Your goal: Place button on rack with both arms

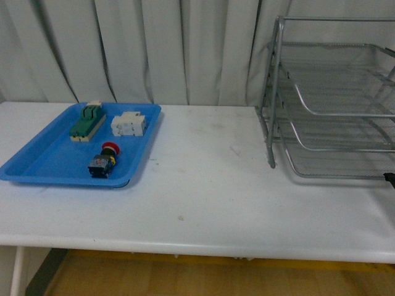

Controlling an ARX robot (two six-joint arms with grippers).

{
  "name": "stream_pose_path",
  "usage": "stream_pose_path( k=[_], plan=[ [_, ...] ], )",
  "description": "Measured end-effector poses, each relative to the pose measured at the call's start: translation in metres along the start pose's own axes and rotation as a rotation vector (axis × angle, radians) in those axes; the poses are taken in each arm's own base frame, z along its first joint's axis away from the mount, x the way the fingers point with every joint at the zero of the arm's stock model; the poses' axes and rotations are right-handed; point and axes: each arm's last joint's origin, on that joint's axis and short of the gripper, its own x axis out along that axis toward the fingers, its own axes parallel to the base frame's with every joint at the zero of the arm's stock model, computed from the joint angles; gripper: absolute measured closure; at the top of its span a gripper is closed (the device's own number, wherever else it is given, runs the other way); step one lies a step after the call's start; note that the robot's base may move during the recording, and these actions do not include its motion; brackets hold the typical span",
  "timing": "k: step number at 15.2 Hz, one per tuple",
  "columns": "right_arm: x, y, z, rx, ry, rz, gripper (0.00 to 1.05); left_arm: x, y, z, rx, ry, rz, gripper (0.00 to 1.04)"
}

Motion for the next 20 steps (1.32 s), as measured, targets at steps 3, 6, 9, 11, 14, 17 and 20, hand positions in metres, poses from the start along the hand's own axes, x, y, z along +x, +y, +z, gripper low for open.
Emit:
stream_pose_path(
  k=[3, 6, 9, 11, 14, 17, 20],
  plan=[
    [0.004, -0.009, 0.0, -0.002, 0.004, -0.018, 0.06, 0.0, 0.0, 0.0, 0.0, 0.0, 0.0, 0.07],
    [0.01, -0.011, 0.008, -0.01, -0.007, -0.019, 0.06, 0.0, 0.0, 0.0, 0.0, 0.0, 0.0, 0.07],
    [0.019, -0.013, 0.015, -0.019, -0.002, -0.043, 0.06, 0.0, 0.0, 0.0, 0.0, 0.0, 0.0, 0.07],
    [0.025, -0.016, 0.016, -0.024, 0.002, -0.056, 0.25, 0.0, 0.0, 0.0, 0.0, 0.0, 0.0, 0.07],
    [0.035, -0.009, 0.023, -0.045, -0.003, -0.029, 0.62, 0.0, 0.0, 0.0, 0.0, 0.0, 0.0, 0.07],
    [0.041, -0.006, 0.024, -0.042, -0.005, -0.027, 0.96, 0.0, 0.0, 0.0, 0.0, 0.0, 0.0, 0.07],
    [0.04, -0.01, 0.025, 0.03, -0.016, -0.009, 1.01, 0.0, 0.0, 0.0, 0.0, 0.0, 0.0, 0.07]
  ],
)
